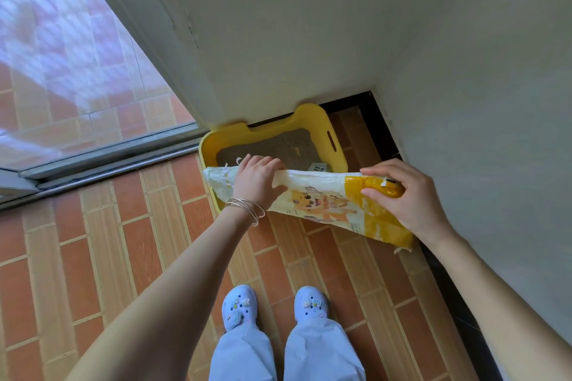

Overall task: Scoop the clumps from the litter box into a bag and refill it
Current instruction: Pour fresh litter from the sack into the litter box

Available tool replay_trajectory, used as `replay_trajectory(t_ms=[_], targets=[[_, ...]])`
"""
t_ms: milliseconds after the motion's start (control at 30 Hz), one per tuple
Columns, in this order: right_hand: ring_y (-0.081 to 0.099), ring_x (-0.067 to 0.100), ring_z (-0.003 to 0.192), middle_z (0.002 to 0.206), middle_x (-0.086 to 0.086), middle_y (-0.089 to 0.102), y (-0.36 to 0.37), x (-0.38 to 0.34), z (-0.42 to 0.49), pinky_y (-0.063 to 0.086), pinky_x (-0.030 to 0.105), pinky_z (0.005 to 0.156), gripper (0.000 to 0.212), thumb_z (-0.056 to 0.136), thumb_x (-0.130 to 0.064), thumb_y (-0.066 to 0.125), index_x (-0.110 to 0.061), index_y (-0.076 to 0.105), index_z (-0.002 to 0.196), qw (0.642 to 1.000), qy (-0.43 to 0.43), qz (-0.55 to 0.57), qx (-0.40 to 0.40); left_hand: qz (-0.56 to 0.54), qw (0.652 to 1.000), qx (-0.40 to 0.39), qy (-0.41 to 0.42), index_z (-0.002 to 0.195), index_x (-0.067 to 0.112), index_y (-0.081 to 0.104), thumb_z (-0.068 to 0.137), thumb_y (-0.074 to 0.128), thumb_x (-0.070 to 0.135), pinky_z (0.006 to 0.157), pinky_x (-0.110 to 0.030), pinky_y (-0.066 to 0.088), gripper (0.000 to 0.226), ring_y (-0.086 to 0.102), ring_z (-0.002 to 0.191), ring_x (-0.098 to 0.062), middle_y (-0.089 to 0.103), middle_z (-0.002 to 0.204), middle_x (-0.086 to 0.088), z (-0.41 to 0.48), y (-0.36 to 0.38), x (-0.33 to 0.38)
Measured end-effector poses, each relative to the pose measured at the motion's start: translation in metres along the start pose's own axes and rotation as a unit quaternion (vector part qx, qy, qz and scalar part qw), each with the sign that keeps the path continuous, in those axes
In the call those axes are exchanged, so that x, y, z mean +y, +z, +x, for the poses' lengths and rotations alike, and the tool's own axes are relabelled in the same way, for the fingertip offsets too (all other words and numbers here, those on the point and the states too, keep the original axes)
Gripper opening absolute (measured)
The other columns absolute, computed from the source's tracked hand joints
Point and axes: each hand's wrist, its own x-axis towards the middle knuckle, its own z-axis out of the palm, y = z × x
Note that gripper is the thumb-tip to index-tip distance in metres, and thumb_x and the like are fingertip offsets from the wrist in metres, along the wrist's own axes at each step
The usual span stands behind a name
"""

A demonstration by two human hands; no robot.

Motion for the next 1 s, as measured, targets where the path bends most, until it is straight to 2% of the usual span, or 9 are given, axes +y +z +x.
replay_trajectory(t_ms=[100, 167, 267, 433, 567, 700, 833, 900, 1000], targets=[[0.056, 0.0, 0.092, 0.099, -0.002, 0.061, 0.0, 0.01, -0.012, 0.04, 0.003, 0.083, 0.035, 0.07, -0.005, 0.077, -0.013, 0.068, 0.103, 0.999, 0.035, -0.014, -0.029, -0.009, 1.0, 0.006, 0.024, 0.092, 0.016, 0.068, 0.08, 0.072, 0.02, 0.104, -0.045, 0.034, 0.013, 0.06, 0.092, -0.025, 0.067, 0.091, -0.001, 0.004, 0.003, 0.008], [0.056, 0.0, 0.092, 0.101, -0.005, 0.059, 0.004, 0.016, -0.019, 0.04, 0.002, 0.08, 0.039, 0.07, -0.002, 0.076, -0.017, 0.066, 0.106, 0.995, 0.073, -0.027, -0.055, -0.037, 0.999, 0.014, 0.035, 0.083, 0.015, 0.067, 0.078, 0.073, 0.013, 0.108, -0.045, 0.03, 0.007, 0.062, 0.085, -0.025, 0.067, 0.084, -0.001, 0.005, 0.005, 0.014], [0.058, 0.007, 0.094, 0.103, -0.007, 0.059, 0.013, 0.021, -0.022, 0.046, 0.013, 0.08, 0.04, 0.073, -0.004, 0.073, -0.019, 0.065, 0.108, 0.992, 0.077, -0.063, -0.08, -0.06, 0.997, 0.013, 0.041, 0.081, 0.013, 0.068, 0.078, 0.073, 0.01, 0.111, -0.044, 0.022, 0.007, 0.063, 0.084, -0.024, 0.068, 0.083, -0.002, 0.006, 0.002, 0.021], [0.058, 0.016, 0.098, 0.113, -0.007, 0.058, 0.039, 0.012, -0.009, 0.052, 0.035, 0.083, 0.045, 0.073, -0.019, 0.076, -0.022, 0.061, 0.115, 0.986, 0.097, -0.081, -0.113, -0.044, 0.992, 0.056, 0.105, 0.071, 0.015, 0.066, 0.069, 0.08, 0.007, 0.109, -0.048, 0.024, 0.016, 0.064, 0.07, -0.022, 0.065, 0.07, 0.001, 0.004, -0.008, 0.037], [0.06, 0.017, 0.093, 0.11, -0.005, 0.063, 0.064, -0.002, 0.005, 0.053, 0.037, 0.076, 0.035, 0.077, -0.022, 0.074, -0.02, 0.064, 0.11, 0.988, 0.105, -0.064, -0.095, -0.024, 0.984, 0.079, 0.155, 0.068, 0.016, 0.066, 0.064, 0.083, 0.01, 0.105, -0.055, 0.031, 0.019, 0.061, 0.069, -0.024, 0.062, 0.066, 0.001, 0.002, -0.01, 0.051], [0.061, 0.017, 0.077, 0.092, -0.003, 0.069, 0.068, -0.002, 0.012, 0.054, 0.037, 0.061, 0.016, 0.077, -0.016, 0.073, -0.016, 0.071, 0.093, 0.993, 0.105, -0.029, -0.049, 0.033, 0.983, 0.084, 0.16, 0.079, 0.018, 0.068, 0.059, 0.086, 0.018, 0.101, -0.057, 0.034, 0.027, 0.063, 0.08, -0.027, 0.065, 0.075, 0.0, -0.003, -0.021, 0.049], [0.055, 0.009, 0.069, 0.08, -0.013, 0.061, 0.058, 0.006, 0.011, 0.044, 0.025, 0.051, 0.011, 0.079, -0.012, 0.071, -0.019, 0.072, 0.087, 0.992, 0.11, -0.049, -0.044, 0.074, 0.987, 0.076, 0.122, 0.092, 0.018, 0.068, 0.058, 0.087, 0.028, 0.103, -0.055, 0.033, 0.04, 0.063, 0.09, -0.028, 0.068, 0.088, -0.003, -0.006, -0.037, 0.022], [0.055, 0.009, 0.069, 0.08, -0.013, 0.06, 0.05, 0.013, 0.01, 0.039, 0.02, 0.051, 0.01, 0.079, -0.012, 0.071, -0.019, 0.072, 0.086, 0.991, 0.118, -0.054, -0.043, 0.088, 0.987, 0.087, 0.103, 0.1, 0.018, 0.068, 0.059, 0.087, 0.031, 0.104, -0.054, 0.033, 0.047, 0.06, 0.097, -0.031, 0.067, 0.096, -0.005, -0.01, -0.043, 0.006], [0.059, 0.013, 0.073, 0.081, -0.009, 0.064, 0.039, 0.022, 0.007, 0.048, 0.03, 0.058, 0.008, 0.078, -0.012, 0.072, -0.017, 0.071, 0.084, 0.991, 0.129, -0.037, -0.029, 0.081, 0.987, 0.128, 0.058, 0.111, 0.015, 0.064, 0.055, 0.088, 0.029, 0.099, -0.051, 0.037, 0.062, 0.055, 0.102, -0.034, 0.064, 0.109, -0.011, -0.017, -0.052, -0.014]])
